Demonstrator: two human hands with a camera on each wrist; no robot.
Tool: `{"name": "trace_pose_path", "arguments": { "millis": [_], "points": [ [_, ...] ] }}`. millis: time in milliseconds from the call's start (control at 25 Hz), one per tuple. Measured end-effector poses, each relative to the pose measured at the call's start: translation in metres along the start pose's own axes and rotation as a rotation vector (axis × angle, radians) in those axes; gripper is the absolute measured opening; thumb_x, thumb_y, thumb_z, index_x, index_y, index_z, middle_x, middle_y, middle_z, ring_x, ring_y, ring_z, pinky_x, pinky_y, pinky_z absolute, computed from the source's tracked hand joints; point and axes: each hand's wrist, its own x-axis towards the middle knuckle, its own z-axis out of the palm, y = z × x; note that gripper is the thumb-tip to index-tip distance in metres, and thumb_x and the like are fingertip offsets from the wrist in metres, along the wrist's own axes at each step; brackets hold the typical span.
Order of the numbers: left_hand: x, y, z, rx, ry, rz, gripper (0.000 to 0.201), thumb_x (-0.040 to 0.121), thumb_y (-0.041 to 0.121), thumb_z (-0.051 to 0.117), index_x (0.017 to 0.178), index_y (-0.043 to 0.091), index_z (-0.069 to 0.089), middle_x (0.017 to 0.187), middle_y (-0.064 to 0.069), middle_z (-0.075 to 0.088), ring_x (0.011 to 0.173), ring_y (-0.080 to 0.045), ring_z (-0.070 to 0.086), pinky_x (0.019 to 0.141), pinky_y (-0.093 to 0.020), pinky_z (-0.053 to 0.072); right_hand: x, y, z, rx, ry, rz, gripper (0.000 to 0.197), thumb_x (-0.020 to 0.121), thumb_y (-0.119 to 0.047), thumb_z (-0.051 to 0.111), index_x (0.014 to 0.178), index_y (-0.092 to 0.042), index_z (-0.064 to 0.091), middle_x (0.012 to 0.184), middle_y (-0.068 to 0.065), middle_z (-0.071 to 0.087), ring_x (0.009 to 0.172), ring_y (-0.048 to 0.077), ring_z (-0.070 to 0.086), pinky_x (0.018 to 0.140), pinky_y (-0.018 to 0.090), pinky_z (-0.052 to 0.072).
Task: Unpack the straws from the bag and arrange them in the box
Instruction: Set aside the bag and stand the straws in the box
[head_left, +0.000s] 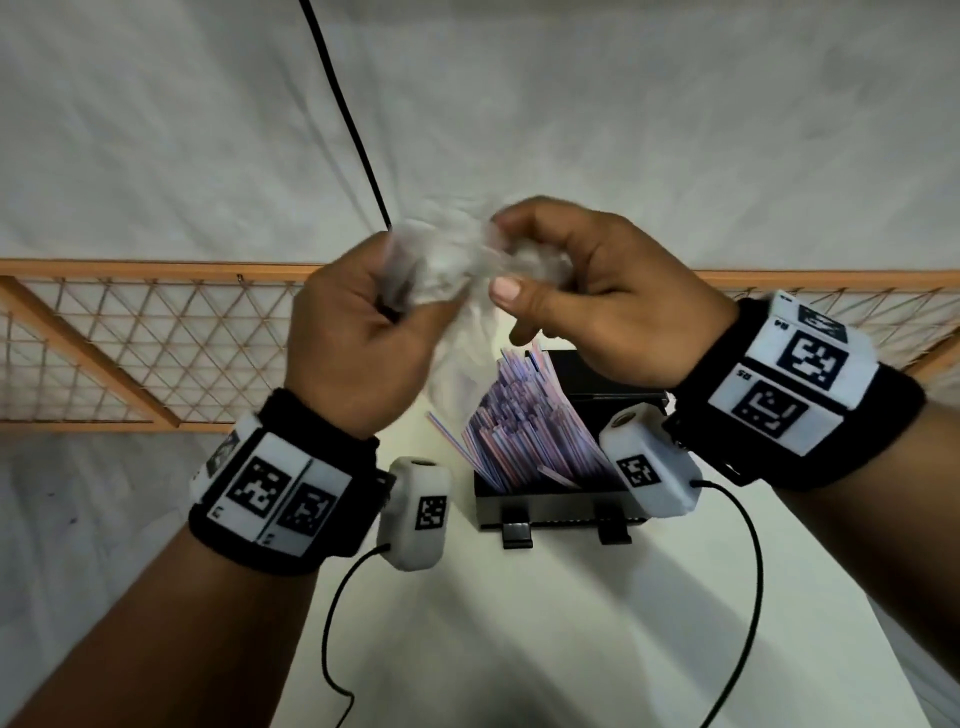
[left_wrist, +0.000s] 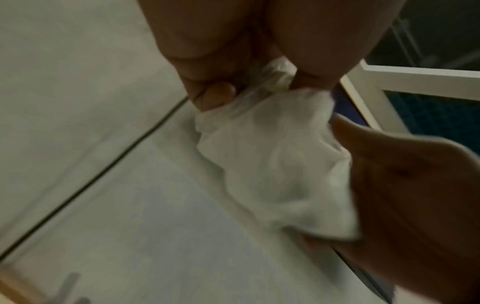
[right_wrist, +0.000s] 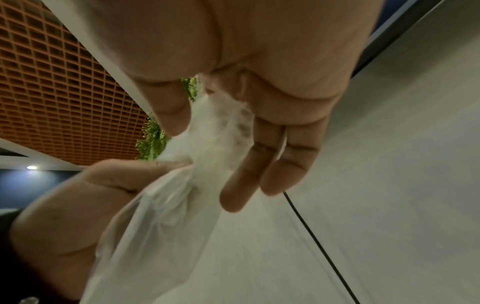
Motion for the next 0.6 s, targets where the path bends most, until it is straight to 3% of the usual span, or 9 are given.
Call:
{"name": "trace_pose_path", "arguments": {
  "millis": [80,120,200,240,320,400,520,600],
  "points": [
    [0.004,-0.020,-0.017,0.026,0.230,-0.197,0.018,0.081,0.024,0.075,0.076,0.011,0.065,0.073,-0.005,0.063,0.066,-0.018,0.059,0.059,-0.039,0.050,-0.010,0.014,-0.012,0.004,0.051,0.074,0.048,0.082,-0.027,0.073,0.125,-0.027,0.052,0.112,-0.007,0.059,0.061,0.027,0.066,0.065,0.039,0.056],
    [0.005,-0.034,-0.027,-0.022,0.348,-0.327,0.022,0.079,0.026,0.075,0.073,0.010,0.062,0.068,-0.008,0.058,0.061,-0.018,0.055,0.055,-0.038,0.047,-0.018,0.024,-0.018,-0.055,0.072,0.117,0.049,0.080,-0.026,0.075,0.123,-0.030,0.052,0.112,-0.007,0.060,0.059,0.019,0.064,0.062,0.036,0.053],
    [0.004,-0.063,-0.042,-0.071,0.544,-0.573,0.020,0.076,0.028,0.073,0.078,0.010,0.066,0.069,-0.004,0.061,0.060,-0.019,0.058,0.055,-0.030,0.047,-0.037,0.051,-0.027,-0.189,0.068,0.221,0.035,0.079,-0.023,0.078,0.108,-0.030,0.058,0.098,-0.008,0.066,0.056,0.008,0.059,0.061,0.029,0.047],
    [0.000,-0.077,-0.047,-0.015,0.578,-0.692,0.029,0.075,0.033,0.072,0.084,0.006,0.068,0.074,-0.004,0.066,0.066,-0.022,0.063,0.059,-0.032,0.051,-0.049,0.064,-0.029,-0.270,0.036,0.286,0.027,0.078,-0.023,0.078,0.098,-0.029,0.061,0.087,-0.008,0.068,0.056,0.005,0.057,0.062,0.027,0.046],
    [-0.013,-0.111,-0.053,0.249,0.441,-0.874,0.045,0.077,0.043,0.065,0.097,0.003,0.070,0.086,-0.009,0.070,0.083,-0.033,0.069,0.070,-0.037,0.054,-0.074,0.089,-0.027,-0.424,-0.074,0.403,0.017,0.078,-0.025,0.078,0.084,-0.026,0.063,0.070,-0.009,0.066,0.057,0.003,0.056,0.061,0.022,0.044],
    [-0.031,-0.139,-0.047,0.483,0.235,-0.979,0.048,0.082,0.047,0.059,0.099,0.003,0.070,0.094,-0.017,0.069,0.093,-0.037,0.067,0.079,-0.038,0.053,-0.097,0.107,-0.017,-0.482,-0.177,0.478,0.015,0.078,-0.025,0.077,0.079,-0.024,0.063,0.066,-0.010,0.065,0.061,0.004,0.058,0.062,0.019,0.043],
    [-0.059,-0.170,-0.028,0.667,-0.073,-1.062,0.061,0.084,0.056,0.050,0.102,0.003,0.072,0.105,-0.023,0.071,0.098,-0.037,0.066,0.084,-0.036,0.052,-0.119,0.129,0.006,-0.510,-0.253,0.493,0.012,0.077,-0.022,0.075,0.083,-0.020,0.065,0.079,-0.008,0.064,0.074,0.012,0.061,0.069,0.025,0.042],
    [-0.074,-0.174,-0.012,0.808,-0.218,-1.045,0.058,0.091,0.053,0.052,0.109,0.002,0.071,0.111,-0.023,0.070,0.105,-0.038,0.064,0.087,-0.037,0.048,-0.127,0.143,0.019,-0.551,-0.282,0.485,0.016,0.078,-0.023,0.073,0.092,-0.017,0.068,0.091,-0.001,0.062,0.084,0.020,0.060,0.074,0.029,0.045]
  ]
}}
